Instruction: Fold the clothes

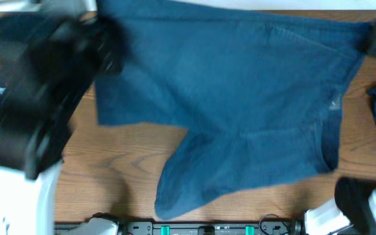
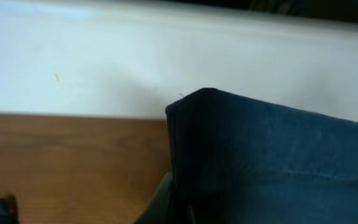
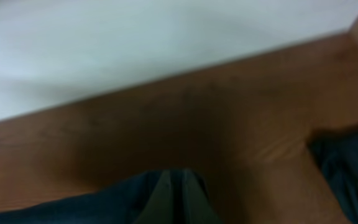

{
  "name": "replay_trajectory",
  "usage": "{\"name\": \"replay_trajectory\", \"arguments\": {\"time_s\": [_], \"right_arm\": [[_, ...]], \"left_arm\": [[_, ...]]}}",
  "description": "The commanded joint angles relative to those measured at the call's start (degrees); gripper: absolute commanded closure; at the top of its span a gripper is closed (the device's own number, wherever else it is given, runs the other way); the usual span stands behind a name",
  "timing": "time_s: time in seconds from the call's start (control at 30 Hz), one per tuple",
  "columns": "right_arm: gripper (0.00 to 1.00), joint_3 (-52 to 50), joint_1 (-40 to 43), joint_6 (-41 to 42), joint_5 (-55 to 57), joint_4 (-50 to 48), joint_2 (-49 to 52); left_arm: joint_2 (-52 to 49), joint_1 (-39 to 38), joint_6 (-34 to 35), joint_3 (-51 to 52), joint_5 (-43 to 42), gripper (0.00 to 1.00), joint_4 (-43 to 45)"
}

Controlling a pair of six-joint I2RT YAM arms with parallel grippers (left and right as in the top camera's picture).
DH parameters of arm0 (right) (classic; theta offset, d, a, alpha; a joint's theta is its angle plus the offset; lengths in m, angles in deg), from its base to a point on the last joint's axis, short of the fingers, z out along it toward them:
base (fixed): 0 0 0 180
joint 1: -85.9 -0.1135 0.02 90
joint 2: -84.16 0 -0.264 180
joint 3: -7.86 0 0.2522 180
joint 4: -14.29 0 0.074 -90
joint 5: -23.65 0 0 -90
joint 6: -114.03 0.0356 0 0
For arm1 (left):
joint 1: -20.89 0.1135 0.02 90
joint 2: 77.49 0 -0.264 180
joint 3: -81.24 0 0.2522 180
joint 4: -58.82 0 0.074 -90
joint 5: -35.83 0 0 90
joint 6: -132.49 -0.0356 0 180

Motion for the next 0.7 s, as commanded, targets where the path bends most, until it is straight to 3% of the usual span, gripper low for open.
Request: {"name": "replay_trajectory", "arguments": {"time_s": [0.0, 0.37, 0.67], "right_arm": [[0.99, -0.5, 0.7, 0.9, 5.0, -0.3, 6.8], [0.99, -0.5, 0.7, 0.8, 5.0, -1.0, 28.1], [0.98, -0.5, 1.2, 0.8, 6.5, -2.3, 32.2]], "left_arm": [[-9.2, 1.0, -0.8, -0.4, 4.2, 0.94, 1.4], [-36.6, 1.0, -1.6, -0.4, 0.7, 0.94, 9.9], [-41.2, 0.8, -1.0, -0.4, -2.0, 0.94, 9.9]]}}
